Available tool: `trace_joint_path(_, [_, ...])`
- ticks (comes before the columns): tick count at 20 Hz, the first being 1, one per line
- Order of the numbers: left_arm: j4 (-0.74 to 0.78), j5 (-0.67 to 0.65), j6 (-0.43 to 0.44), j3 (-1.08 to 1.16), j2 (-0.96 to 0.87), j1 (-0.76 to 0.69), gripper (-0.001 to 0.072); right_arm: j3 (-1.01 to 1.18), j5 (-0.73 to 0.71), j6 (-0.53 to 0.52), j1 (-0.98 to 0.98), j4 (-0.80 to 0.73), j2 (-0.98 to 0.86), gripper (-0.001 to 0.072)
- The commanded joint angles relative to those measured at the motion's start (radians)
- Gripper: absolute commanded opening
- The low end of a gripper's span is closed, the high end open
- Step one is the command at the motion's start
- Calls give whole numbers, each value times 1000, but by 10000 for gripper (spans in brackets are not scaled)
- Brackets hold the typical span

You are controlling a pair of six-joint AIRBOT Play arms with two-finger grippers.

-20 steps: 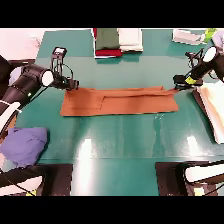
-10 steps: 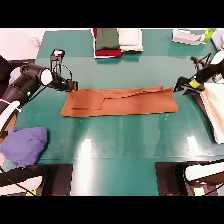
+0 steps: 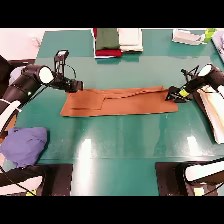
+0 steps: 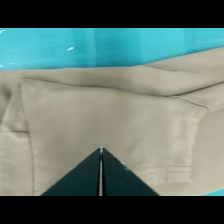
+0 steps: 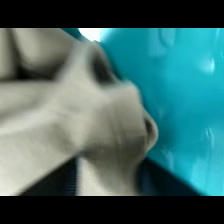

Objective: Fold the shirts.

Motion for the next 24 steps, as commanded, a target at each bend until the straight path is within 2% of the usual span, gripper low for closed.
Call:
trace_joint_path(1, [-48,-5,10,0,-1,-1,22,-14,-45,-1,40,0,-3,136])
trace_joint_path(2, [-67,-4,10,0,-1,-1,22,-14,-44,-1,47,0,1,15])
trace_joint_path(4, [-142,3,43,0,-3,-10,21,-14,-43,0,49,-29,23,16])
trace_joint_path(8, [-150,71,63,2,-41,-124,21,-14,-18,0,49,-77,150,15])
trace_joint_path(10, [-154,84,79,41,-110,-180,21,2,-6,0,49,-74,230,15])
trace_joint_path(14, [-217,72,137,228,-295,-266,21,155,124,1,96,-67,319,15])
trace_joint_path(19, [-251,62,141,429,-506,-352,21,355,228,75,231,-67,323,15])
trace_joint_path(24, [-296,47,168,453,-586,-375,21,530,251,119,367,-66,289,15])
